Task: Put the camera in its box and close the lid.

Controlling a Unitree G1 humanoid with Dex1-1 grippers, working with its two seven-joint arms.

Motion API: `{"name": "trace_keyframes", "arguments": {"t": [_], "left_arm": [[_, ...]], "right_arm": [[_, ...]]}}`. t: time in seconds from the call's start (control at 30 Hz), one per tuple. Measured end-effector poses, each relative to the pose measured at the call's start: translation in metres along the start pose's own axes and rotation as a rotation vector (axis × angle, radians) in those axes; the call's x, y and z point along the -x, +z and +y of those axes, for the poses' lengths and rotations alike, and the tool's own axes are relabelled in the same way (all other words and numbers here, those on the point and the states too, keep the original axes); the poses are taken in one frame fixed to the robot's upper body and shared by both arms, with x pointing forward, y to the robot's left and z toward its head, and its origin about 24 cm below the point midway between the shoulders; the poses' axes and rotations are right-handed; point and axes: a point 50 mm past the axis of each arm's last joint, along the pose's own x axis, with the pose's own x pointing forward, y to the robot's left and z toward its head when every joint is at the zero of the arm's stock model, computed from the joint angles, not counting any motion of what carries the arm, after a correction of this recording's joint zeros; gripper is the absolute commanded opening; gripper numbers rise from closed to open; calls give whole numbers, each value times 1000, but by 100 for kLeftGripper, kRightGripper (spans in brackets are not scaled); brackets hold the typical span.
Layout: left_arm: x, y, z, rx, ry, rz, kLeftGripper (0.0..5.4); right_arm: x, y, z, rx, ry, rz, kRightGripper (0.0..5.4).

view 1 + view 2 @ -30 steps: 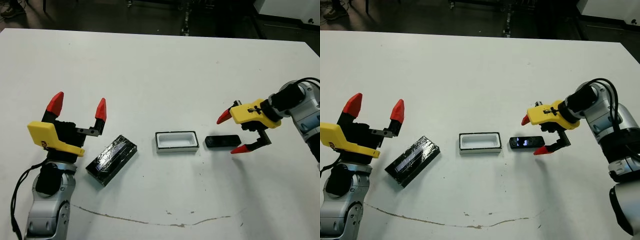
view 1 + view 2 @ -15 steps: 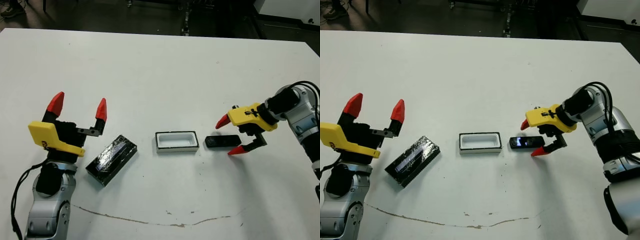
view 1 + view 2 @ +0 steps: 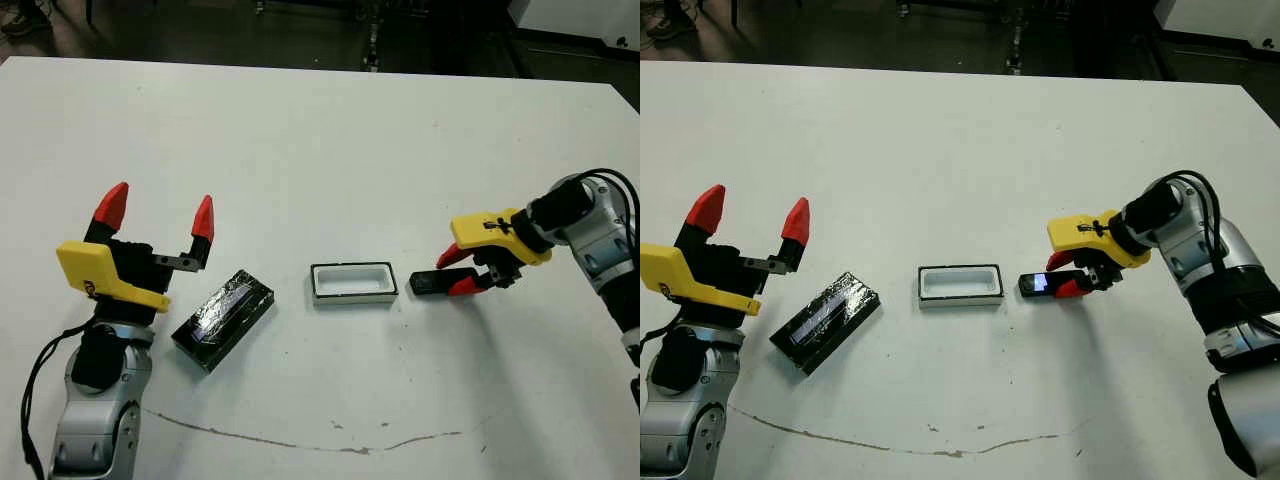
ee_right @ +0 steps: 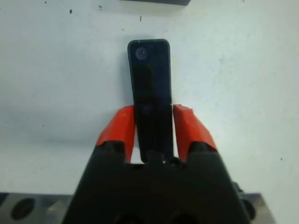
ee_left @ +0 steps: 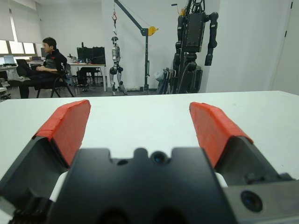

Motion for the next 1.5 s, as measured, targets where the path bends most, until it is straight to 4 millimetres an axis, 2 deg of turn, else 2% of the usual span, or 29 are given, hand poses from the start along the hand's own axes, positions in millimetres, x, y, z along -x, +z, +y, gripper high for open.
{"name": "trace_keyframes", "arguments": {"t": [0.47, 0.67, 0.8, 0.93, 1.03, 1.2, 1.4, 1.5], "left_arm": [[-1, 2, 1, -6, 41, 13, 540], [-1, 1, 0, 0, 45, 12, 540], [-1, 1, 0, -4, 49, 13, 540], [-1, 1, 0, -3, 50, 14, 540], [0, 1, 0, -1, 50, 15, 540], [0, 1, 0, -6, 55, 11, 540], [1, 1, 0, -18, 58, 7, 540], [1, 1, -1, -1, 58, 5, 540]], "right_arm": [[3, 2, 3, 1, 99, 26, 166], [17, -6, -6, -158, 55, -110, 166], [29, -2, -11, -247, 30, -224, 166], [36, 9, -14, -246, 17, -311, 166], [40, 20, -19, -284, -7, -484, 166], [28, 46, -15, -306, -77, -690, 166], [11, 63, 7, -406, -72, -723, 166], [3, 69, 10, -438, -104, -728, 166]]}}
